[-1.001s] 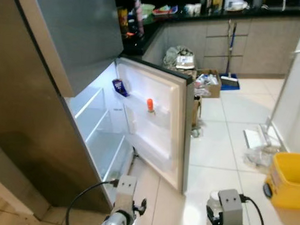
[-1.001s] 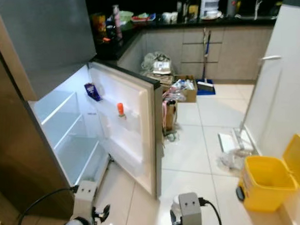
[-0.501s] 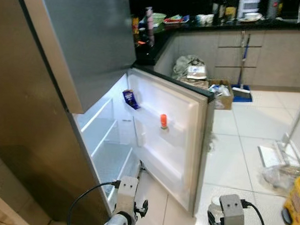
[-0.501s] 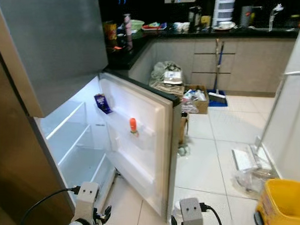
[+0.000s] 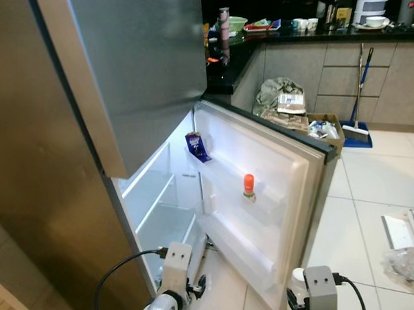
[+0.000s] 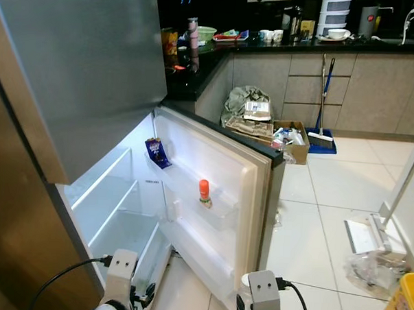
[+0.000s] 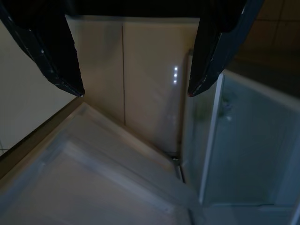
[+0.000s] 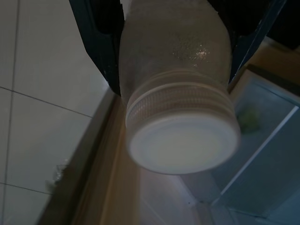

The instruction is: Restocking fridge

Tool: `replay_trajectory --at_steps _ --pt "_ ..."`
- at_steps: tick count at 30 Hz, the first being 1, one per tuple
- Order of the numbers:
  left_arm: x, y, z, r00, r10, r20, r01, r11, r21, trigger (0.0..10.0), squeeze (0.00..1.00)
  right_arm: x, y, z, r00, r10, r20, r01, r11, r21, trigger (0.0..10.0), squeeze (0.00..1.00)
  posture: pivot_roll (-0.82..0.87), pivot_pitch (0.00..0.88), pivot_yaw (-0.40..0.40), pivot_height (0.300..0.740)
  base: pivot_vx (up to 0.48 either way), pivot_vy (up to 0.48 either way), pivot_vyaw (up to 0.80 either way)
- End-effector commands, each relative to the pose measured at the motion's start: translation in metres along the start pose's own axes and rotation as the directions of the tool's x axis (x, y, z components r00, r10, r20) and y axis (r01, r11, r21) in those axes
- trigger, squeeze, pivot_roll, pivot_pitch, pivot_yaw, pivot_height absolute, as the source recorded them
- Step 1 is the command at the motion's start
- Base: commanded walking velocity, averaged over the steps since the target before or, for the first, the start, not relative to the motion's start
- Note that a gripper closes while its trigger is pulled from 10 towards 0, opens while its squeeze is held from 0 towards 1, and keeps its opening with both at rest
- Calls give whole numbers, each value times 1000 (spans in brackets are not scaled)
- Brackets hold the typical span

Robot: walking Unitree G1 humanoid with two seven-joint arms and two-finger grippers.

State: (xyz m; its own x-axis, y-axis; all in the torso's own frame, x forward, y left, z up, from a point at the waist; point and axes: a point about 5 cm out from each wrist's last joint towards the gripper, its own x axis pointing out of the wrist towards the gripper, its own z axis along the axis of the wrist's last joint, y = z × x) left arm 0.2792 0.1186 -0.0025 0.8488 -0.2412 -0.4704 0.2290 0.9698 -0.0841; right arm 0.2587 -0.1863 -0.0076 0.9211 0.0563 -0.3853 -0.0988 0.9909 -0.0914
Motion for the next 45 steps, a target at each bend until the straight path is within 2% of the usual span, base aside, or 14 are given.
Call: replay_trajectory --at_steps 1,10,18,23,25,27,32,38,45 --pt "-1 2 -6 1000 6 -26 -6 1000 8 10000 0 2 -3 5 1000 -9 16 9 1000 -1 10000 0 -141 36 114 740 311 0 0" --pt "-1 1 -5 1000 2 -28 -1 1000 11 10000 0 1 -4 5 1000 -12 16 12 1000 0 10000 0 -142 36 114 740 305 0 0" --pt "-2 1 -8 1000 16 -18 -15 998 56 10000 0 0 -5 5 1000 -12 17 12 1000 -1 10000 0 -147 47 114 740 60 0 0" --pt "-6 5 -10 999 32 -6 -31 994 106 10000 0 -1 0 3 998 56 7 -55 998 -36 10000 0 -139 51 90 740 0 0 0" --pt "-9 14 -16 997 72 -11 -70 989 132 10000 0 1 10 4 990 138 -1 -137 987 -85 10000 0 -129 54 76 740 0 0 0" --pt "-13 24 -20 993 116 -21 -113 988 109 10000 0 6 20 10 979 202 -2 -200 973 -111 10000 0 -118 60 62 740 0 0 0" --pt "-18 30 -22 987 157 -12 -156 985 68 10000 0 14 31 21 967 255 10 -252 960 -126 10000 0 -90 64 28 740 0 0 0" --pt "-19 25 -21 986 169 10 -169 985 11 10000 0 18 37 27 958 288 10 -283 948 -145 10000 0 -73 69 2 740 0 0 0" --pt "-18 19 -18 989 149 20 -149 989 21 10000 0 19 40 28 958 288 17 -283 949 -141 10000 0 -72 79 20 740 0 -144 0"
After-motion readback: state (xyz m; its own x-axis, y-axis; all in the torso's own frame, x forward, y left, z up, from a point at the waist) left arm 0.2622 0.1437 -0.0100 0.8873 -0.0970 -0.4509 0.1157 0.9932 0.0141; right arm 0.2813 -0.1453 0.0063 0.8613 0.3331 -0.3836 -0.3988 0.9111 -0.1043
